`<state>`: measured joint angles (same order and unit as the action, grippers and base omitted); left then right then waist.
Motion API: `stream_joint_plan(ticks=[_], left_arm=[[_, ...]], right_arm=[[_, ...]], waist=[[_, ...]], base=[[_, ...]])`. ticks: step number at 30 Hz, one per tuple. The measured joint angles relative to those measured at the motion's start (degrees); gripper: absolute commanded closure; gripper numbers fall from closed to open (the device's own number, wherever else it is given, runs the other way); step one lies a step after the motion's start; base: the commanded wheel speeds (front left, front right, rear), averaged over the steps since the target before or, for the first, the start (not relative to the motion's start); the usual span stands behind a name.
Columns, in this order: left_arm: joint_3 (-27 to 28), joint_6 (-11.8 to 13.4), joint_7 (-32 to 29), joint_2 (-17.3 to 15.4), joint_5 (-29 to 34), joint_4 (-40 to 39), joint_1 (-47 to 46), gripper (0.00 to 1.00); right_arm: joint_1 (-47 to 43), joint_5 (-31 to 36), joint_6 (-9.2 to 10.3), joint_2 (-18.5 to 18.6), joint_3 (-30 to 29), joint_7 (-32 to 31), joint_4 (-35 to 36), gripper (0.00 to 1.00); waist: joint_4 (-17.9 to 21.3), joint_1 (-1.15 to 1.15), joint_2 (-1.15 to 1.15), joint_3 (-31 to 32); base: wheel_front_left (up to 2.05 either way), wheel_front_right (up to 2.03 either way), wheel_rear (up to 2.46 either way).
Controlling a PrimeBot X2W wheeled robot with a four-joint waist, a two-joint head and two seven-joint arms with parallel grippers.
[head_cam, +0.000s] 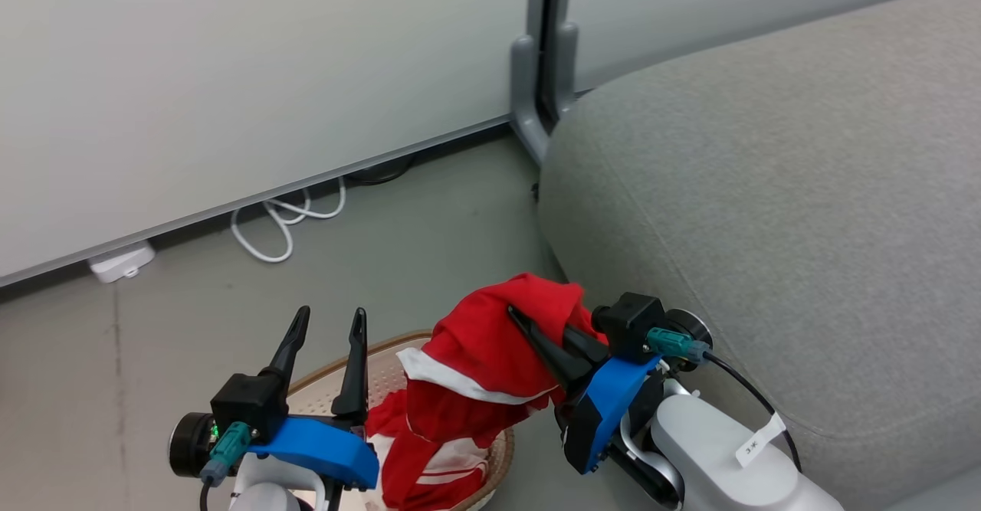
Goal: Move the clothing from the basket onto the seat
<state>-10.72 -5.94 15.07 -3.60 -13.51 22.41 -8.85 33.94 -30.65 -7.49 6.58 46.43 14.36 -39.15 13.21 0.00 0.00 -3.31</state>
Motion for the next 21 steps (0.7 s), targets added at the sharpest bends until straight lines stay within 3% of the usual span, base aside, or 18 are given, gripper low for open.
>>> stream_joint_plan(ticks=[21], left_arm=[[1.2,-1.0,0.0,0.4,2.1,0.0,-0.2,0.00]], right_arm=[[-7.0,3.5,0.00,0.2,-5.9,-3.2,8.9,1.00]], waist=[[15.9,0.00,0.00,-2.5]], base=[[0.00,0.00,0.00]])
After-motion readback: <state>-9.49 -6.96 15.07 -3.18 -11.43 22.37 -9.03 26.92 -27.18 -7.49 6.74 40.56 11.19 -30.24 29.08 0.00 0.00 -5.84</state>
